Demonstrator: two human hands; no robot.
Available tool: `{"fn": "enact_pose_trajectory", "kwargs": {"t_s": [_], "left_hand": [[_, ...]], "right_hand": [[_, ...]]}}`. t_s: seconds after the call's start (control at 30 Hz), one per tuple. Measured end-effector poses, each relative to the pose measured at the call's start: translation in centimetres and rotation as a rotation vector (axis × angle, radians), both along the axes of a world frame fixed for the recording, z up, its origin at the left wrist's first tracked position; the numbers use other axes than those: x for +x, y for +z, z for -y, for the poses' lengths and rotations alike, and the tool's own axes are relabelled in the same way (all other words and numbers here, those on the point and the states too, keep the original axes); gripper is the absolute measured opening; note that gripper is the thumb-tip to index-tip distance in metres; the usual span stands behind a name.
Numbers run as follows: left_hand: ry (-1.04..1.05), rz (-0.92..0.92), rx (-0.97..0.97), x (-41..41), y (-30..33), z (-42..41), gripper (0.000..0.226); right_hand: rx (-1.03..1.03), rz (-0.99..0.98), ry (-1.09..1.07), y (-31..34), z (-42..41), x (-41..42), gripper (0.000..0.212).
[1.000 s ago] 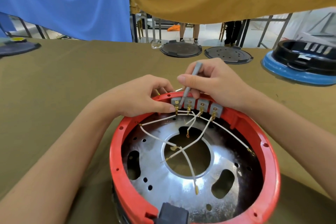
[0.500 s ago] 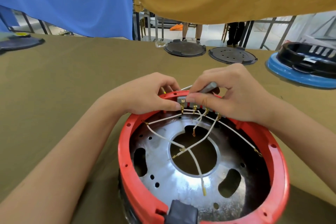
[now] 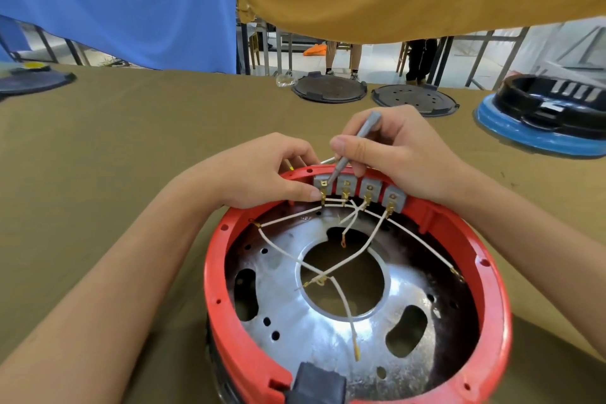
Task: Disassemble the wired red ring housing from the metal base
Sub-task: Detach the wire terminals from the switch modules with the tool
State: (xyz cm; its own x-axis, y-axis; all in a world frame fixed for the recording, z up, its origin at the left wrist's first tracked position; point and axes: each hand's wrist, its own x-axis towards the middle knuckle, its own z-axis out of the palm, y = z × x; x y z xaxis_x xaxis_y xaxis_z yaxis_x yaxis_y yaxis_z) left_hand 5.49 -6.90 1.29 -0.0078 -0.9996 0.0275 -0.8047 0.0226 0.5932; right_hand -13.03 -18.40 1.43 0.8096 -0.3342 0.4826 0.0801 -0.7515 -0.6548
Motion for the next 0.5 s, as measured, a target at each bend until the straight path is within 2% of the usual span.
{"fn": "enact_pose_trajectory", "kwargs": {"t_s": [0.3,0.37,0.5], "left_hand": [[-0.003,0.033,-0.019,0.1,0.0,0.1,0.019],[-0.001,0.044,-0.027,0.1,0.0,0.2,0.018],[-0.004,0.048,-0.029,0.0,-0.1,0.2,0.018]], "right_hand": [[-0.491,-0.007,0.014,0.4,-1.3,-0.8,0.024],[-0.466,-0.011,0.017,0.4,-1.3,-0.8,0.023],[-0.199,-0.014,0.016,0.4,-0.7,-0.5,0.022]]}}
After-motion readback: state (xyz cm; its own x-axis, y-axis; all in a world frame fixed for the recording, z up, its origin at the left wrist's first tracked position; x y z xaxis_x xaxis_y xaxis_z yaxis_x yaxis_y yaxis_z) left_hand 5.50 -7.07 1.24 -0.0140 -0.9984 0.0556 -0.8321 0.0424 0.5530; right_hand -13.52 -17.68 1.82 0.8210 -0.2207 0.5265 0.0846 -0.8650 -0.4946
